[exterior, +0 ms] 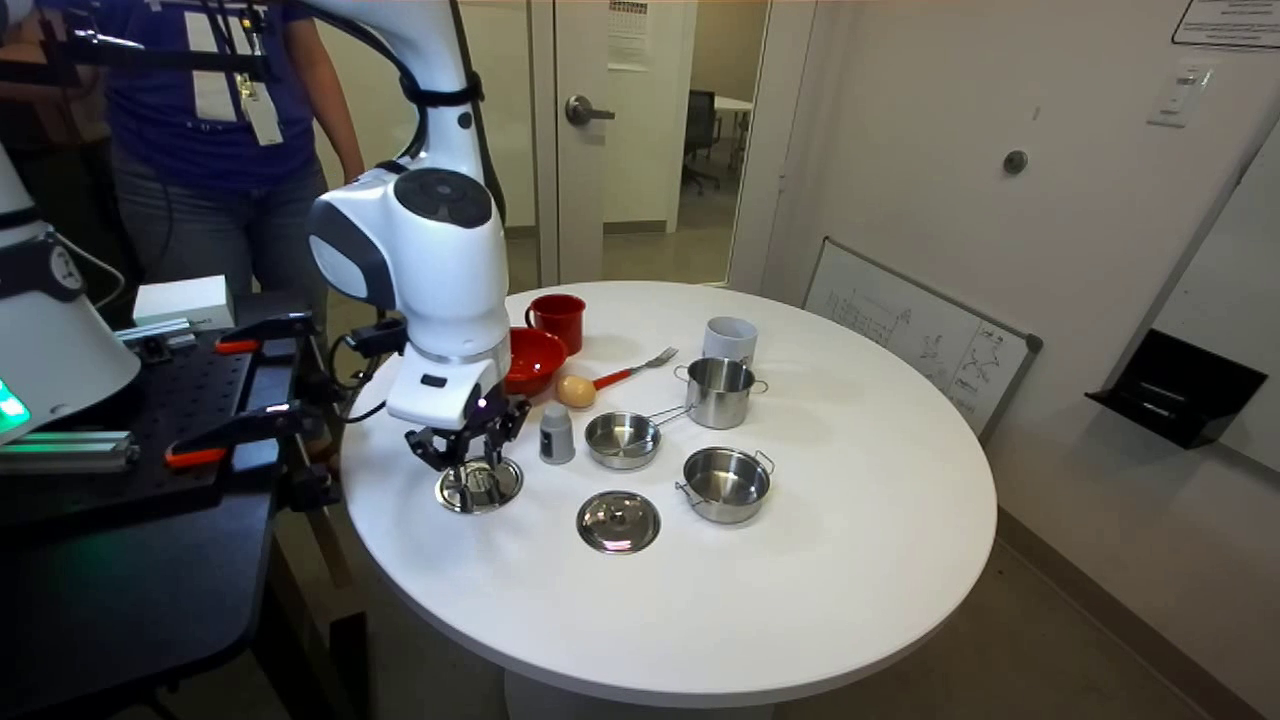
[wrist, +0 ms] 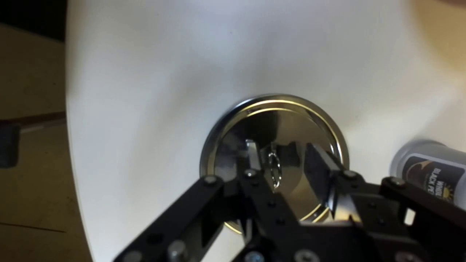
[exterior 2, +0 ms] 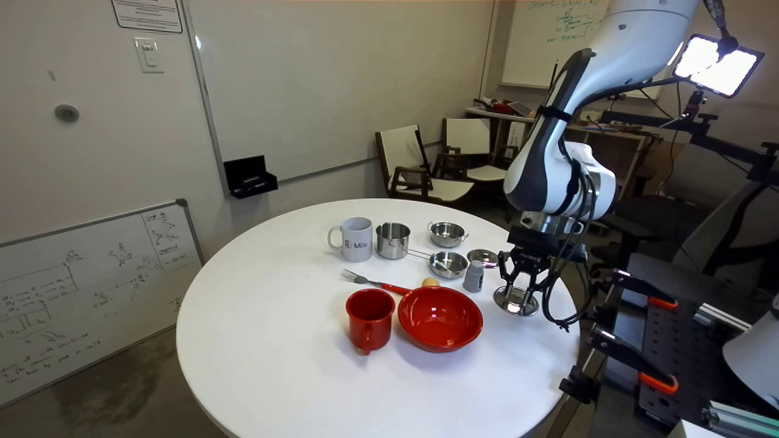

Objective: Remove the lid from the frying pan and put it on the table

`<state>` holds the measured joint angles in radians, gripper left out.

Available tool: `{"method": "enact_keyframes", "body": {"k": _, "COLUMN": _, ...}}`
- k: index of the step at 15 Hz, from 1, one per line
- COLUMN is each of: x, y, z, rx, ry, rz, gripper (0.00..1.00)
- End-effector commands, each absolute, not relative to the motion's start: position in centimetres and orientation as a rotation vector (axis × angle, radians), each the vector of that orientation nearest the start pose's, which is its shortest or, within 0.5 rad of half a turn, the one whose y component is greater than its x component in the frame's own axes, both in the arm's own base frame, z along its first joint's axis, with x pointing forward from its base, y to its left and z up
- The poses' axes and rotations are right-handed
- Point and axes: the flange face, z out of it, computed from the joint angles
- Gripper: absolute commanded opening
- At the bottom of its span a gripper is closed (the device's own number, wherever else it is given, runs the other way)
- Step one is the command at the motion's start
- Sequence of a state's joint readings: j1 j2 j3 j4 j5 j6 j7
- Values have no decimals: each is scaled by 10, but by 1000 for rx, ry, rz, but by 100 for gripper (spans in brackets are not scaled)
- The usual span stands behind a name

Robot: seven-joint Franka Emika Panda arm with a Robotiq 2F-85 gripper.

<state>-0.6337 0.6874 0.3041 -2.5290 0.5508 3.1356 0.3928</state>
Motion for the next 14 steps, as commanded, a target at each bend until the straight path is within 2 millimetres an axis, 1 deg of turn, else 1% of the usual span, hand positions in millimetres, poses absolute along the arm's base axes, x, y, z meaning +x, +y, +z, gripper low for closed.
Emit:
{"method": "enact_keyframes", "body": {"k": 1, "x": 370, "y": -139, "z": 29, "rx": -2352, "ry": 1815, "rz": 118, "gripper": 69}}
{"method": "enact_keyframes", "body": {"k": 2, "x": 371, "y": -138, "z": 33, "rx": -2366, "ry": 1816, "rz": 105, "gripper": 78}}
{"method": "enact_keyframes", "body": {"k": 3, "x": 372, "y": -136, "z": 40, "rx": -2385, "ry": 1814, "rz": 88, "gripper": 84}}
{"method": "enact_keyframes", "body": {"k": 4, "x": 374, "y": -134, "z": 48, "rx": -2411, "ry": 1809, "rz": 68, "gripper": 93}}
{"method": "enact_keyframes", "body": {"k": 5, "x": 376, "y": -131, "z": 56, "rx": -2439, "ry": 1801, "rz": 44, "gripper": 98}}
{"method": "enact_keyframes", "body": {"k": 6, "x": 378, "y": -130, "z": 62, "rx": -2465, "ry": 1789, "rz": 22, "gripper": 100}}
{"method": "enact_keyframes", "body": {"k": 12, "x": 388, "y": -122, "z": 109, "rx": -2642, "ry": 1726, "rz": -69, "gripper": 100}}
{"method": "enact_keyframes", "body": {"k": 13, "x": 392, "y": -128, "z": 88, "rx": -2609, "ry": 1733, "rz": -60, "gripper": 100}}
{"method": "enact_keyframes", "body": {"k": 14, "x": 393, "y": -126, "z": 96, "rx": -2630, "ry": 1727, "rz": -74, "gripper": 100}}
